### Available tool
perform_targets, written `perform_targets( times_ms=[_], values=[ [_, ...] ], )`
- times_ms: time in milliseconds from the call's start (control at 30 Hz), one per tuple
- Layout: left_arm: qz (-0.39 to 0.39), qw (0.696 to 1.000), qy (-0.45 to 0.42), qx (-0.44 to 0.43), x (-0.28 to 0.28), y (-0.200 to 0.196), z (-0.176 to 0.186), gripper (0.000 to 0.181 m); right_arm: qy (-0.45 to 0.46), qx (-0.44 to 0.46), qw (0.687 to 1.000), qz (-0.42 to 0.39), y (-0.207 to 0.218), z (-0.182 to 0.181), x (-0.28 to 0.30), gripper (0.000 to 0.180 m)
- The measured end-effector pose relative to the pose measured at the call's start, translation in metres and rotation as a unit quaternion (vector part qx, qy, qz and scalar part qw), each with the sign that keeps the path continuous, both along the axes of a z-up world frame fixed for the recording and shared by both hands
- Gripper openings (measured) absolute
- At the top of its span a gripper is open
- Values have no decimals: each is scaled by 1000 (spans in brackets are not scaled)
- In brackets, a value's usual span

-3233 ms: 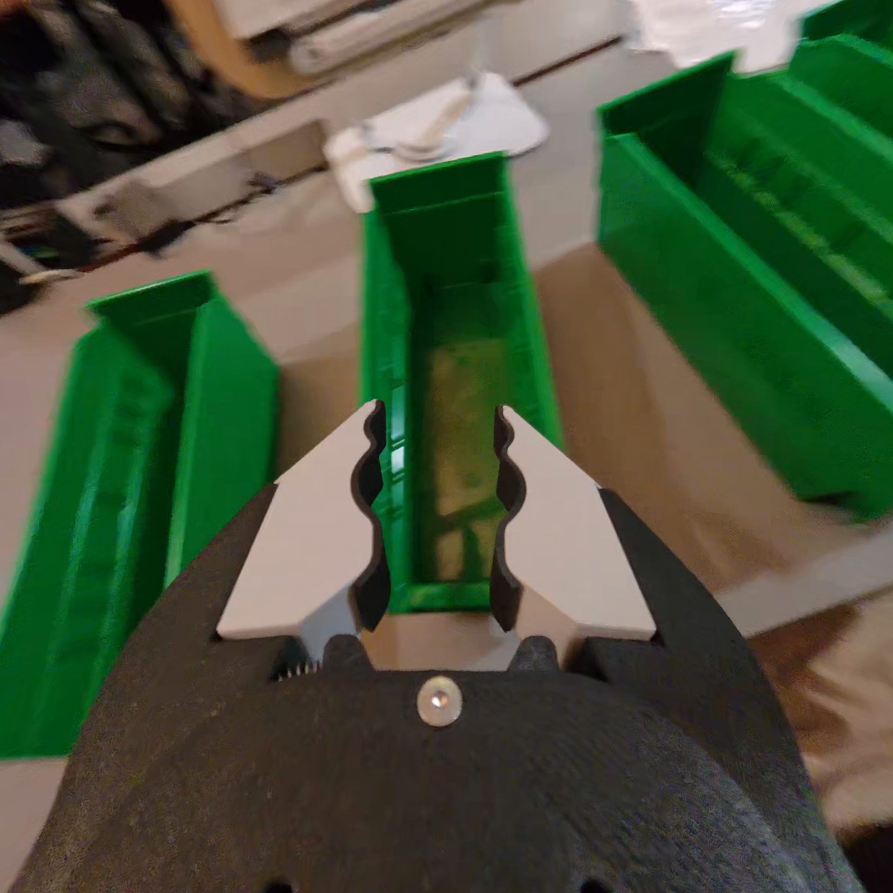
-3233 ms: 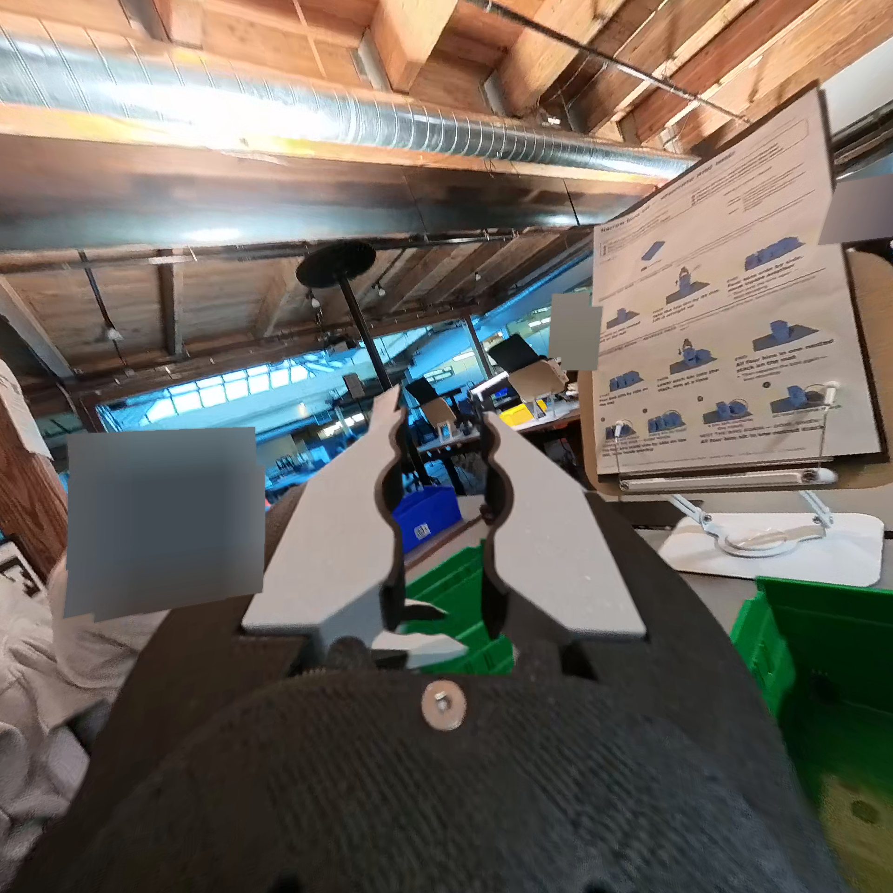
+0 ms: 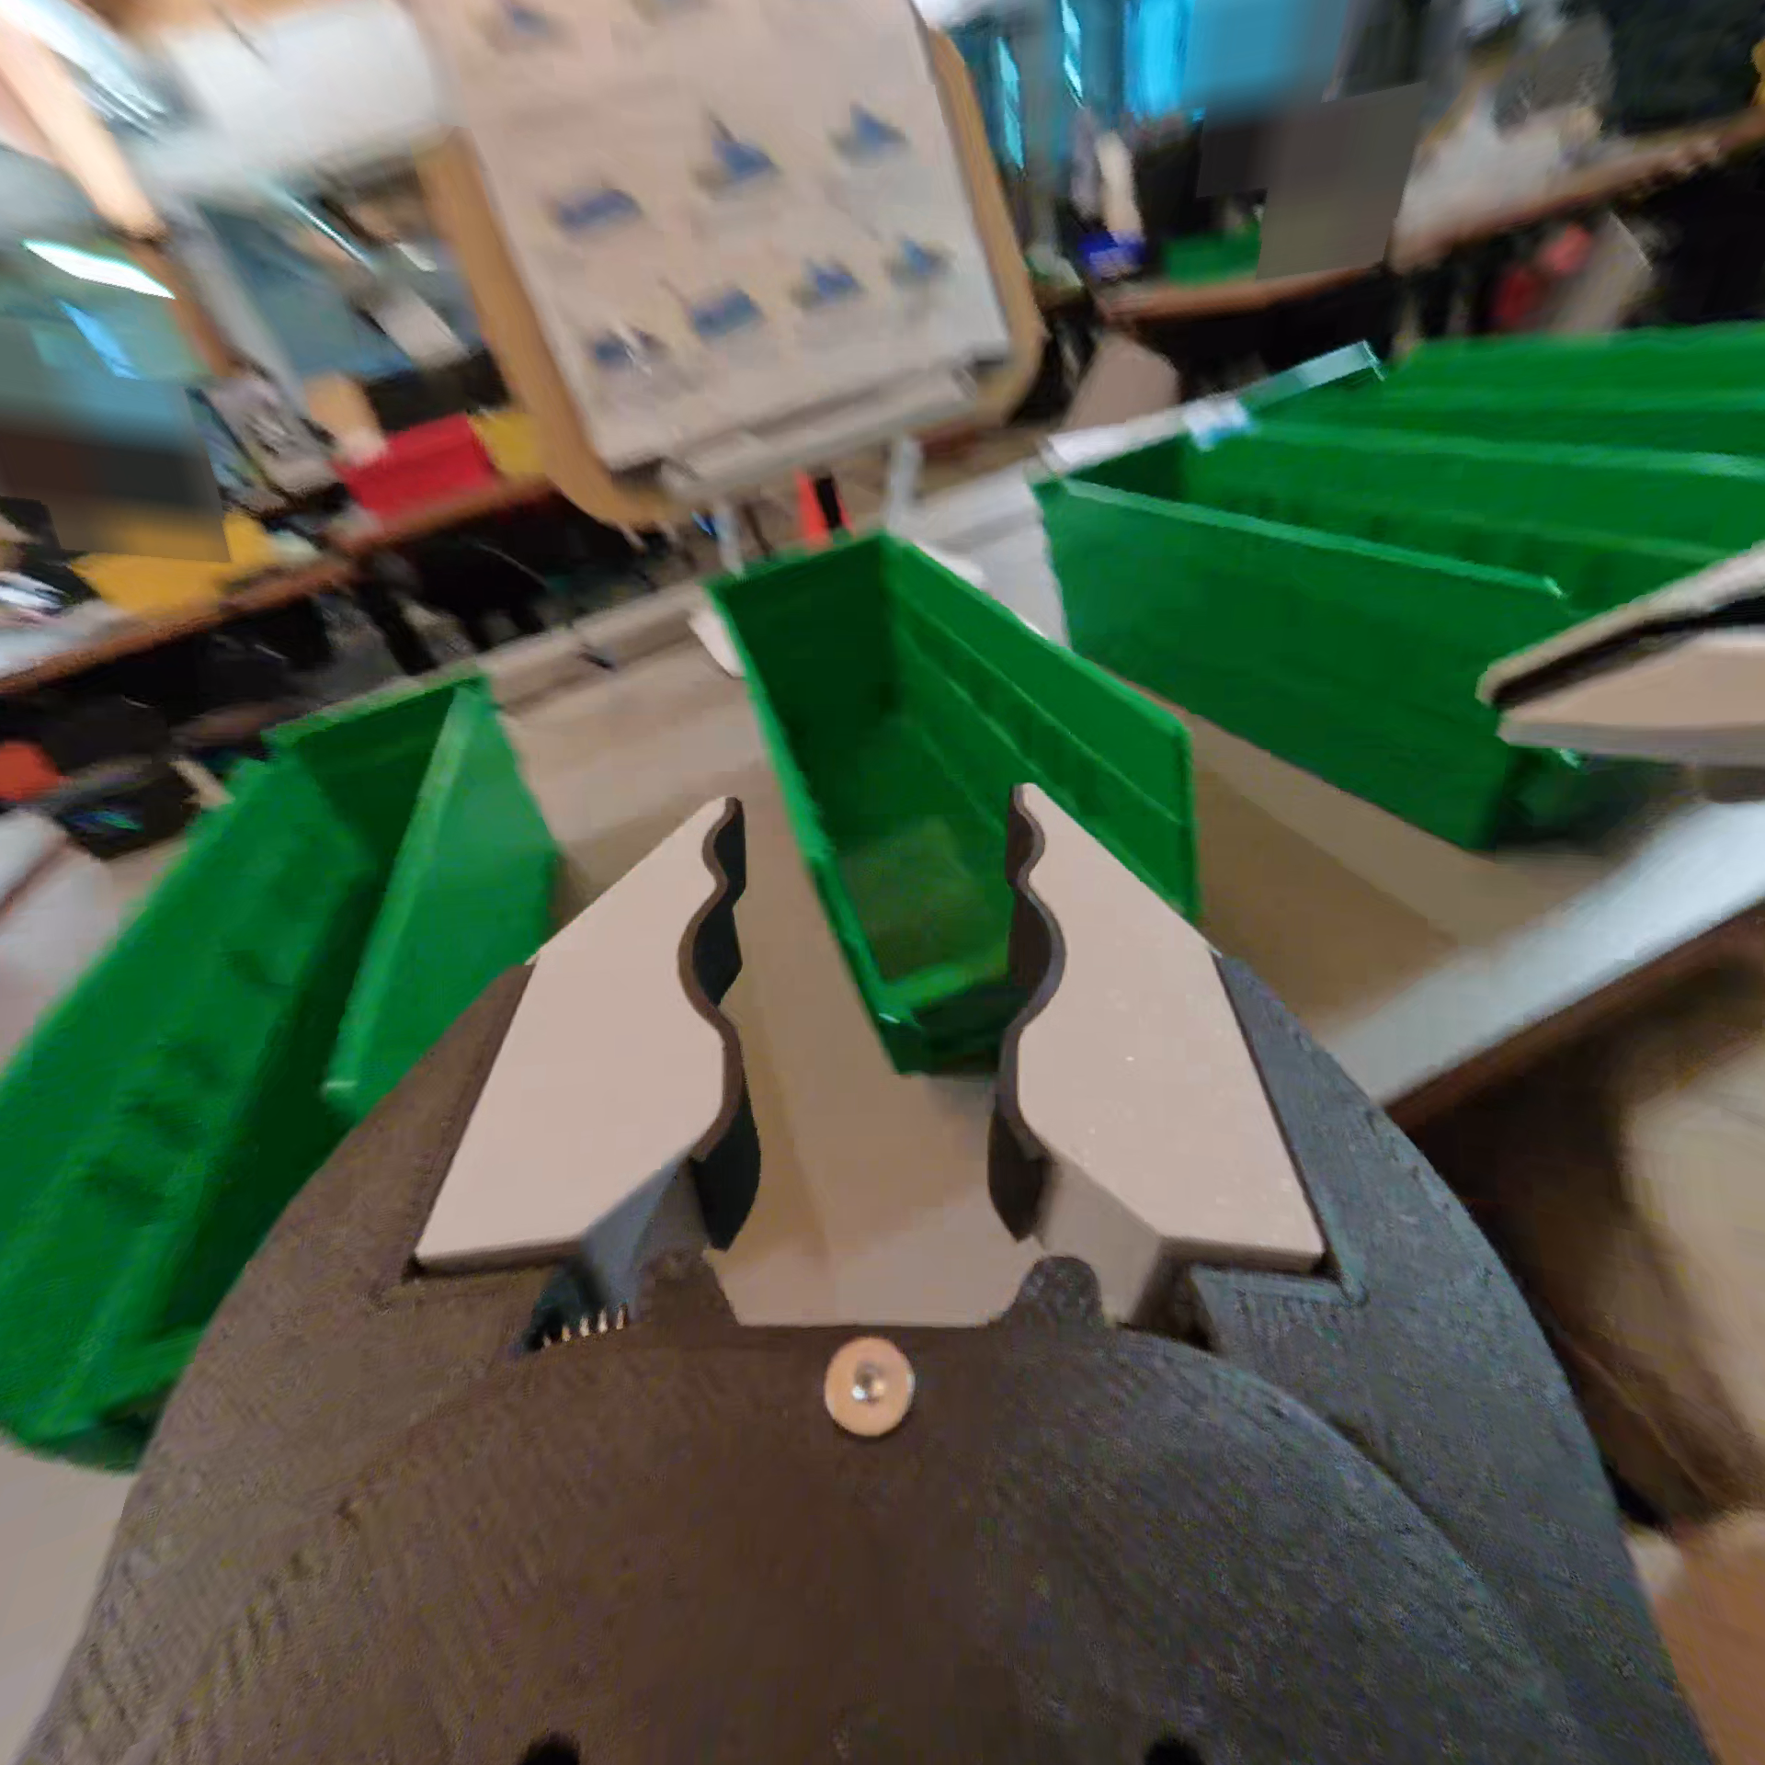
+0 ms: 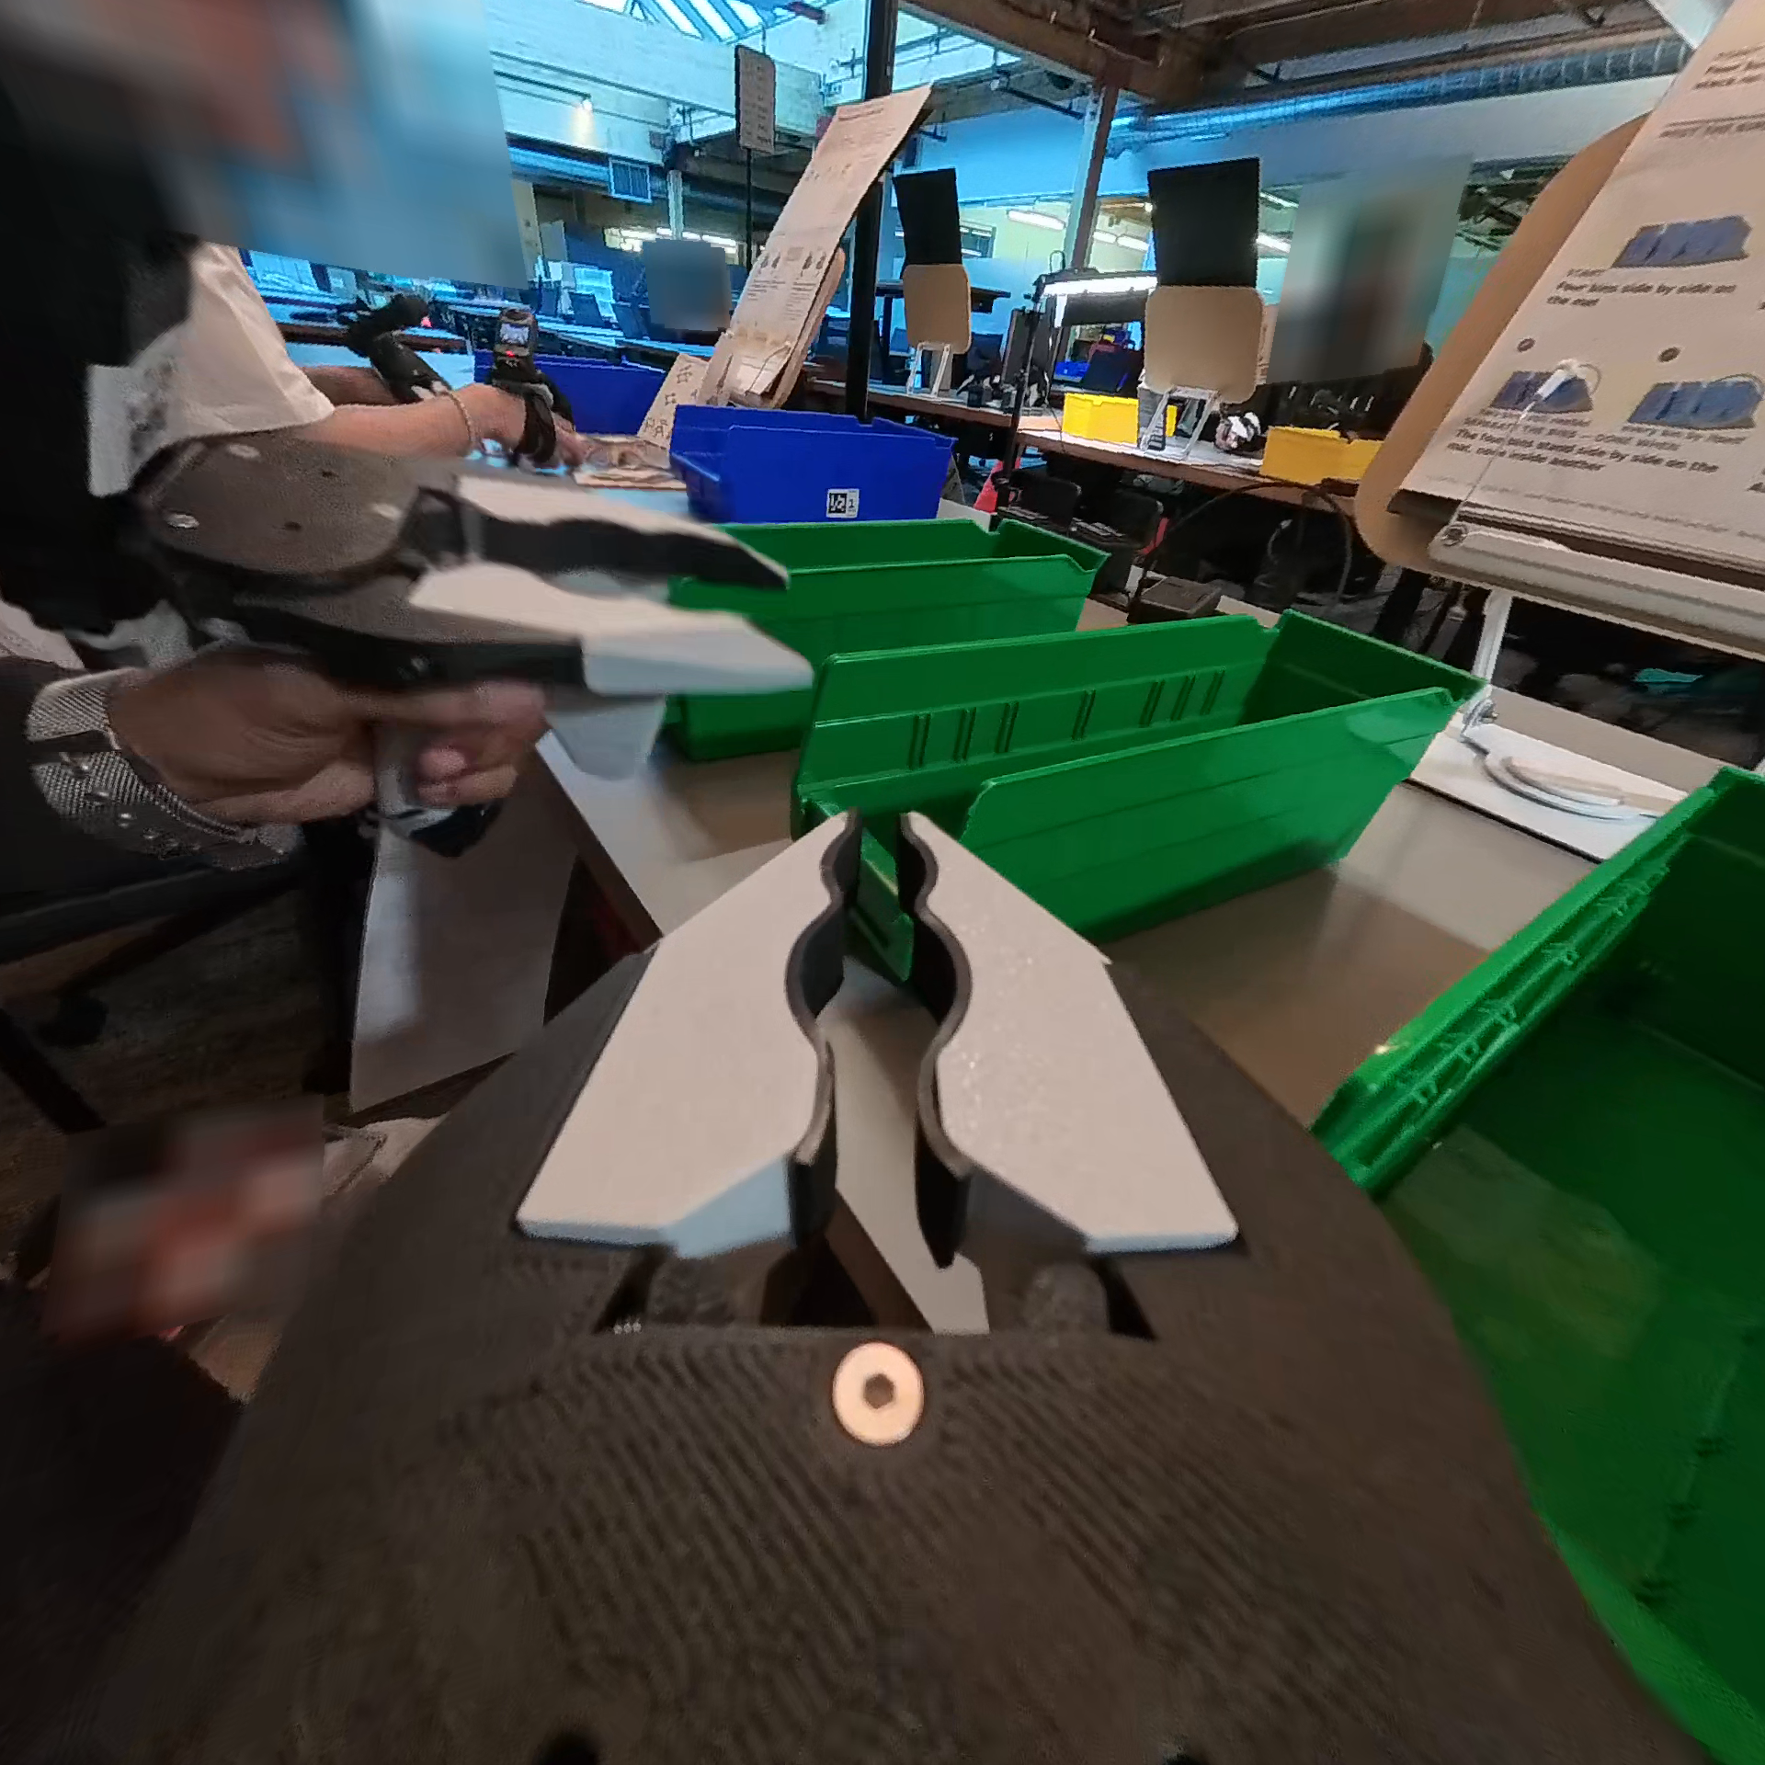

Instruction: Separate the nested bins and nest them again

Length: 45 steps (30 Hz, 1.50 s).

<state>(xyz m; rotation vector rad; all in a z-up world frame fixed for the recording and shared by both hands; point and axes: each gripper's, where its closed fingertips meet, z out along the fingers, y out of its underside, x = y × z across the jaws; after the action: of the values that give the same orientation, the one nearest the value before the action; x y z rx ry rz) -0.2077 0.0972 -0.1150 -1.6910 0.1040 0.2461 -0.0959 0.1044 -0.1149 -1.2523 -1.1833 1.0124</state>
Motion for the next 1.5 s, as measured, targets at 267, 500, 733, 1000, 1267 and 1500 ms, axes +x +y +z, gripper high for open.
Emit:
perform_targets(
  times_ms=[267, 500, 733, 1000, 1267, 1500],
  values=[
    [39, 999, -6, -20, -18, 5, -18, 36, -4, 11, 1000, -3, 0, -2, -1, 5],
    [35, 998, -21, -45, -24, 13, -32, 30, -13, -9, 1000, -18, 11, -9, -1, 5],
    [15, 999, 8, -49, -19, 46, -32, 25, 1, 6, 997, -81, 23, -2, 29, 1],
    [21, 999, 4, -42, -19, 67, -28, 14, 7, -1, 992, -127, 37, -1, 48, 0],
    [37, 998, 31, -43, -20, 69, -26, 11, -1, 4, 992, -123, 35, -5, 47, 0],
    [71, 996, 38, -38, -27, 67, -25, 8, 1, 1, 993, -119, 35, -4, 45, 0]
  ],
)
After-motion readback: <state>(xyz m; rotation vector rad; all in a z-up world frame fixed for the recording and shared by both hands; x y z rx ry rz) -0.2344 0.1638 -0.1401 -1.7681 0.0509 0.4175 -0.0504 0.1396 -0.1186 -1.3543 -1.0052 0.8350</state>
